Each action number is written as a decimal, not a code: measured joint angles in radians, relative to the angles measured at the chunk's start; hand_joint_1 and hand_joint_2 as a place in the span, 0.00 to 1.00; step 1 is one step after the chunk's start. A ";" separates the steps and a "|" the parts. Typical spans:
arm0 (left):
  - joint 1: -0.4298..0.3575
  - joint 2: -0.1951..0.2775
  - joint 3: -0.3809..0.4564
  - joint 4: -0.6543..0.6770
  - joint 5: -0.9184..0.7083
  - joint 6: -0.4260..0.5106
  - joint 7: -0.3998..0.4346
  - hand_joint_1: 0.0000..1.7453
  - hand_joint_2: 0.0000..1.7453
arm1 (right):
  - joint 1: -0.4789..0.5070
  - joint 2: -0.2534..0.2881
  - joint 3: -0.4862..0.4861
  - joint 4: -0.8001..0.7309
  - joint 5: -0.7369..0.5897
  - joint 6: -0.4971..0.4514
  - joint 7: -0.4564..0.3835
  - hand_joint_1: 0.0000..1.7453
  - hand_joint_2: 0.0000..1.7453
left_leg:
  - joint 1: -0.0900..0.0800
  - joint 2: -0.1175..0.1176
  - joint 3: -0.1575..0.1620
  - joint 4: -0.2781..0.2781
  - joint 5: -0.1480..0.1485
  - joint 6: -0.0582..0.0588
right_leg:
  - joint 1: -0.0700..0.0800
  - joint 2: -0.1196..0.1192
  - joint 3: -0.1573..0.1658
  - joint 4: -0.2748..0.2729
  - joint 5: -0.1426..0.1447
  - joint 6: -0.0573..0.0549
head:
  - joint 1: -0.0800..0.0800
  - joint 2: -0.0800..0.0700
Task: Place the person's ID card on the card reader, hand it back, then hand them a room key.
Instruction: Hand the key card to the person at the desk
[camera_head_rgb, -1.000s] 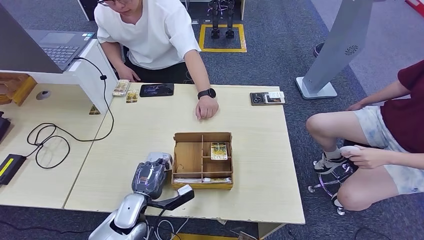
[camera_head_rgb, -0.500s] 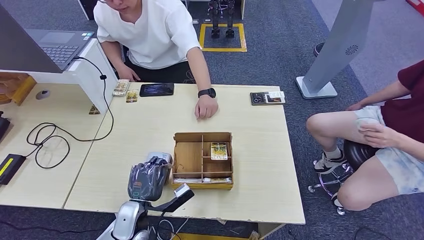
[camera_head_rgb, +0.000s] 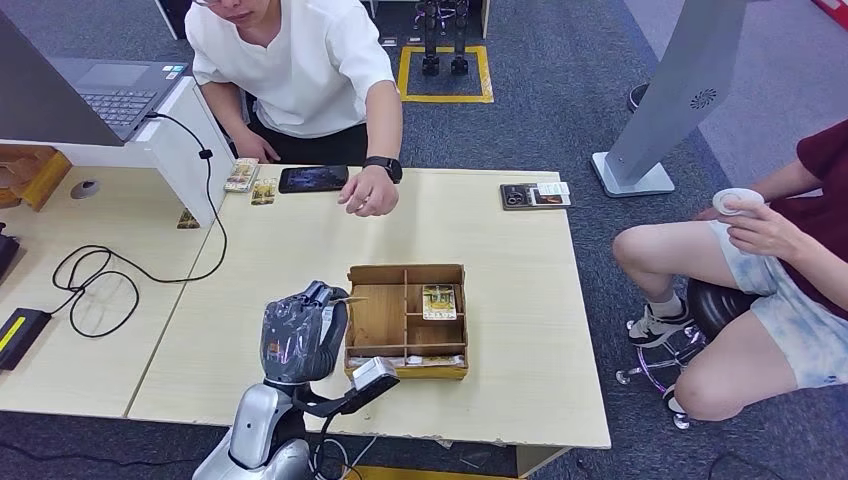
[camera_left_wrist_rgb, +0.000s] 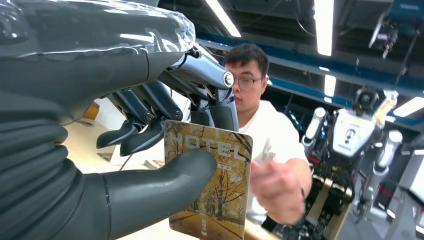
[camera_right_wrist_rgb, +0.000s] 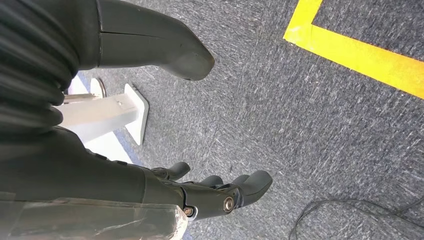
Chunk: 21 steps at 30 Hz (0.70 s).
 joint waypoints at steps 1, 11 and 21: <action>0.000 0.000 0.000 0.000 0.000 0.000 0.000 1.00 1.00 | 0.000 0.000 0.000 0.000 0.000 0.000 0.000 0.00 1.00 | 0.000 0.000 0.000 0.000 0.000 0.000 | 0.000 0.000 0.000 0.000 0.000 0.000 | 0.000 0.000; -0.181 -0.026 0.002 -0.008 0.058 -0.011 0.026 1.00 1.00 | -0.033 -0.004 0.037 0.051 0.001 -0.012 0.002 0.00 1.00 | 0.000 0.000 -0.001 0.000 0.001 -0.001 | 0.000 0.000 -0.001 0.000 0.001 -0.001 | 0.000 0.000; -0.287 -0.039 0.002 0.107 0.038 -0.047 0.078 1.00 1.00 | -0.051 -0.009 0.062 0.075 0.002 -0.012 0.006 0.00 1.00 | 0.000 0.001 -0.001 0.000 0.001 -0.001 | 0.000 0.001 -0.002 0.000 0.001 -0.001 | 0.000 0.000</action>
